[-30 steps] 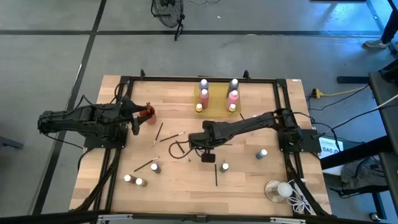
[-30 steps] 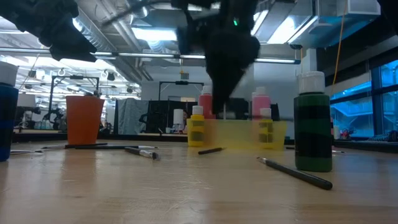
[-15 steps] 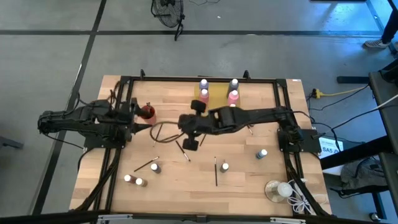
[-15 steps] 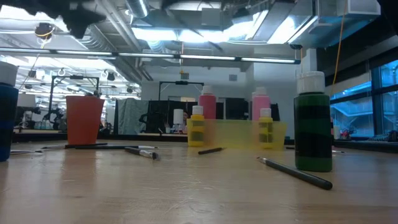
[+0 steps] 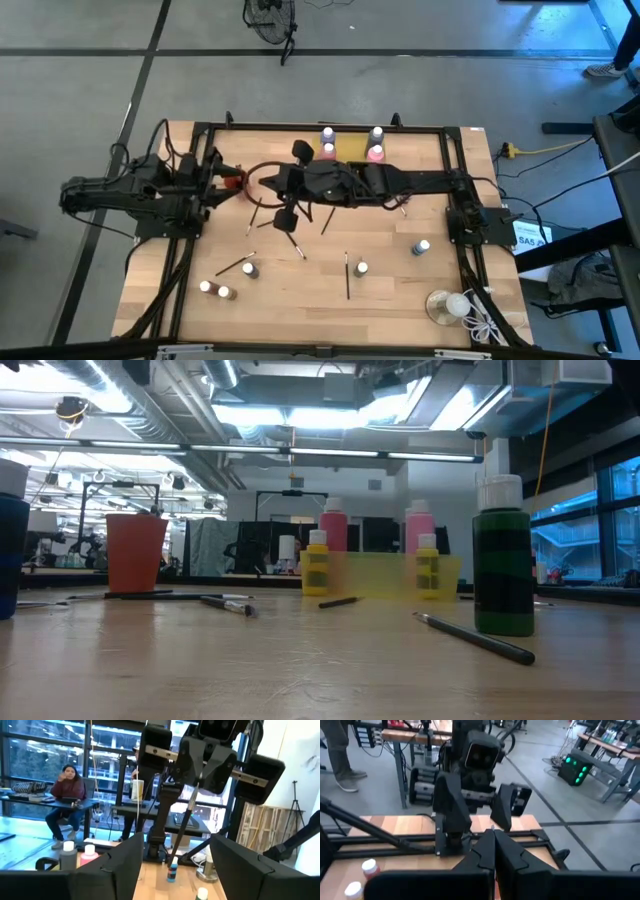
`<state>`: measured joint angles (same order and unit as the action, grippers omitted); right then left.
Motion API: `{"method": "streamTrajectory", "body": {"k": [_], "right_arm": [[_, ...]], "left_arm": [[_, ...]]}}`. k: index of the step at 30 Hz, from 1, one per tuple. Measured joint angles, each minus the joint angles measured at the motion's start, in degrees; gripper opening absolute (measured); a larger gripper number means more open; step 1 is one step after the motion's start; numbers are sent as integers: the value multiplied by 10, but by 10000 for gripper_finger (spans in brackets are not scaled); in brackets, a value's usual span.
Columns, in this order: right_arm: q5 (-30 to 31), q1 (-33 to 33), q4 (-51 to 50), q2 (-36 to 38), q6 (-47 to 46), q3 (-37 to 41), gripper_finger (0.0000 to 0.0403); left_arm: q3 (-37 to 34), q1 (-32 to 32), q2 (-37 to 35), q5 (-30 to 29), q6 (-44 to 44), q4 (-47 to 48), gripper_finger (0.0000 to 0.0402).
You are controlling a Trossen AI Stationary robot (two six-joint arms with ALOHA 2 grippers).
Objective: Pick & Place Paint Supplies
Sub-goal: Put the silver paint brush into the orange cup
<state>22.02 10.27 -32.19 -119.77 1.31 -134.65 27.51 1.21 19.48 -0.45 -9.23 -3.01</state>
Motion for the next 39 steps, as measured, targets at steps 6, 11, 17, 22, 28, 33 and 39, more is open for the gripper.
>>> {"method": "streamTrajectory", "body": {"k": [6,11,17,22,28,33,39], "right_arm": [[-2,-2,34,0,8,0,0],[-2,-5,43,0,11,0,0],[-2,-8,42,0,11,0,0],[-2,-9,42,0,11,0,0],[-2,-13,43,0,11,0,0],[-2,-16,43,0,8,0,0],[-7,-18,45,-3,10,1,0]], "left_arm": [[0,0,47,0,0,-52,226],[0,0,92,0,0,-111,226],[0,0,142,1,0,-169,226],[0,0,173,1,0,-208,226],[0,0,188,15,24,-238,226],[0,0,210,17,26,-248,226],[14,0,232,17,46,-273,226]]}}
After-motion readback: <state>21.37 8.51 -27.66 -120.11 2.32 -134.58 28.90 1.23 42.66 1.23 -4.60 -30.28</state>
